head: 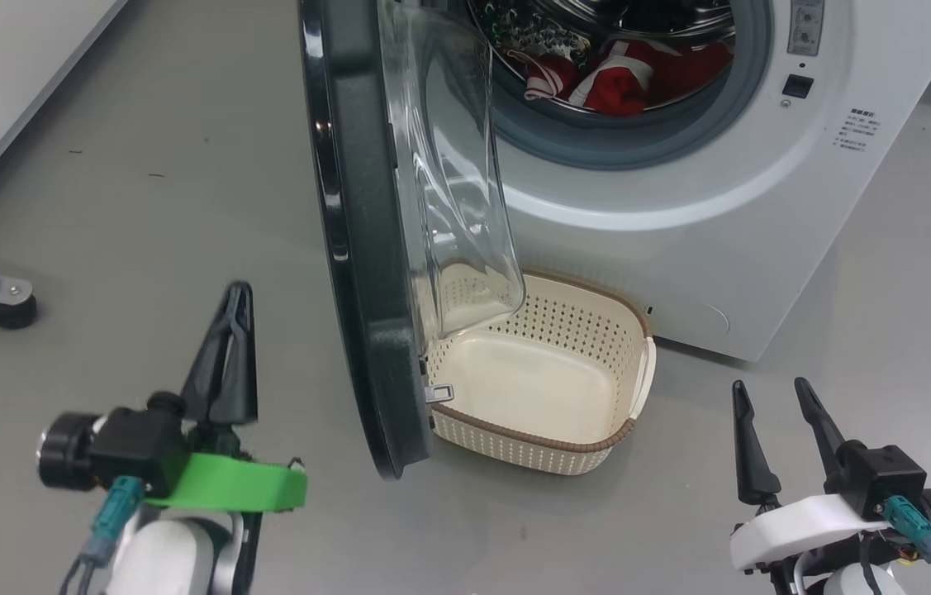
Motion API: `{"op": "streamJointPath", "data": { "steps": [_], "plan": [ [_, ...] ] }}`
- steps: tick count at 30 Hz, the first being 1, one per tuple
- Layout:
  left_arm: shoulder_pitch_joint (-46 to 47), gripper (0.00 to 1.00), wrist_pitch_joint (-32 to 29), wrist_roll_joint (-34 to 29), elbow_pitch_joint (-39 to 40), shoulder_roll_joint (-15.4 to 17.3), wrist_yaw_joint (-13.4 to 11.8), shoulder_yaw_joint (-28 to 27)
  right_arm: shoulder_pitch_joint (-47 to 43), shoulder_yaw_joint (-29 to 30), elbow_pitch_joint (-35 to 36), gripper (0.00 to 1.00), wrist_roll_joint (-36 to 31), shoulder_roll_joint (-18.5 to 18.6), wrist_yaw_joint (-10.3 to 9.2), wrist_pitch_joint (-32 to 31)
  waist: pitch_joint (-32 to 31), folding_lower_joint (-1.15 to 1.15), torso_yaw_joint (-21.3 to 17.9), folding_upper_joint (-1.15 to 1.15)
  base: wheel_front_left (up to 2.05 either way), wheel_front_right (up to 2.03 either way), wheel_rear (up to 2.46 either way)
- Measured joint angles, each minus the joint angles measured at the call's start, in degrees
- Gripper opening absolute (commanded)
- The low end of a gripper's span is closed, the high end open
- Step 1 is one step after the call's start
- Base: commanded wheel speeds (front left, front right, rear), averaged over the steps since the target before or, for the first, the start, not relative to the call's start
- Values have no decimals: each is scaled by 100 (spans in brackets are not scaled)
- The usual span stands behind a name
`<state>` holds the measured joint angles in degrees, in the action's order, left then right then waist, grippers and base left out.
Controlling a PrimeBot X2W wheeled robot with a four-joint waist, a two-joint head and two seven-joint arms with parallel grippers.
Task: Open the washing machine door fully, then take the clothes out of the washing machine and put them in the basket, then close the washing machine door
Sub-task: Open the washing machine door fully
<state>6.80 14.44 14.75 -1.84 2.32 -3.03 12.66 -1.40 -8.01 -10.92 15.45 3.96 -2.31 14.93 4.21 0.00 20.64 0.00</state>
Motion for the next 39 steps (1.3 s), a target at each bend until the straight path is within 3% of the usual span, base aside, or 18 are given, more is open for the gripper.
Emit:
{"op": "streamJointPath", "data": {
  "steps": [6,9,17,26,39],
  "plan": [
    [438,0,32,-357,1141,12,-16,-38,-5,59,-20,100,-22,-26,74,0,6,0,34,0,0,0,0],
    [538,0,34,-416,1579,12,93,114,-6,75,-32,100,-78,-37,110,0,10,0,38,0,0,0,0],
    [400,0,-12,-243,1551,15,896,1464,-6,101,-108,100,-112,-54,183,0,18,0,5,0,0,0,0],
    [-143,0,-777,145,1009,49,938,2094,-6,133,-171,100,-157,-80,277,0,29,0,-80,0,0,0,0],
    [-385,0,-1161,372,410,79,827,1680,-3,202,-205,100,-201,-116,339,0,135,0,-134,0,0,0,0]
  ]
}}
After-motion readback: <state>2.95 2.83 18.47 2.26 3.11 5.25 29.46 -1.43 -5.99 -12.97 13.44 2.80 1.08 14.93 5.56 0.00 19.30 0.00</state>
